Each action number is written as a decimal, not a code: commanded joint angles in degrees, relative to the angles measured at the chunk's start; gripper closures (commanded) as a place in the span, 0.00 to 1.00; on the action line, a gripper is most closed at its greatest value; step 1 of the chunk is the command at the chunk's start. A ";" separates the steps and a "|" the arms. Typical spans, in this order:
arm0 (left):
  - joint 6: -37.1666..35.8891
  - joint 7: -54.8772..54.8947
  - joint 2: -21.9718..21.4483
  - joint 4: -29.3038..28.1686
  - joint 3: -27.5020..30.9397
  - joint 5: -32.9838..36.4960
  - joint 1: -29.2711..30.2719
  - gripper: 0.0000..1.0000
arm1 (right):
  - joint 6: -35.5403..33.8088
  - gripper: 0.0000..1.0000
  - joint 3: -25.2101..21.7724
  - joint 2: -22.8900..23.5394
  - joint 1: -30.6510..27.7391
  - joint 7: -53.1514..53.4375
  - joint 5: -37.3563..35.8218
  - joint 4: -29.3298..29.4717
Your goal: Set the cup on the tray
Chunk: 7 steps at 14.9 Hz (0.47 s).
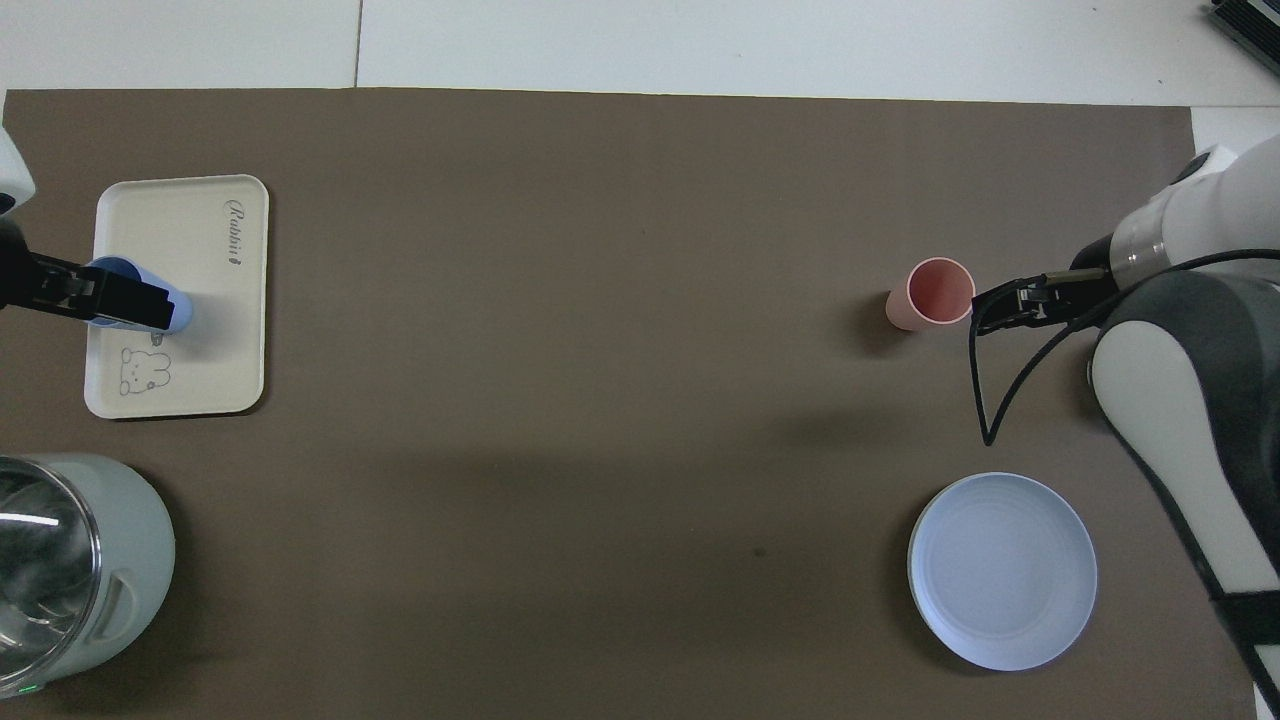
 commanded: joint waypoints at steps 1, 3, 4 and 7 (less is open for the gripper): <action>0.43 1.07 -2.60 -2.72 -0.21 0.45 0.77 0.00 | -0.50 0.00 -0.10 -0.97 -0.56 -1.25 -2.49 2.63; 0.34 1.16 -3.04 -3.34 -0.30 0.36 0.77 0.00 | -0.58 0.00 -0.71 -2.37 -0.92 -1.25 -2.49 3.07; 0.34 0.99 -3.04 -3.35 -0.30 0.27 0.85 0.00 | -1.19 0.00 -1.06 -2.47 -0.92 -1.34 -2.49 3.42; 0.34 1.07 -3.13 -3.43 -0.21 -0.26 0.85 0.00 | -9.09 0.00 -0.80 -0.10 -2.84 -1.43 -1.79 11.92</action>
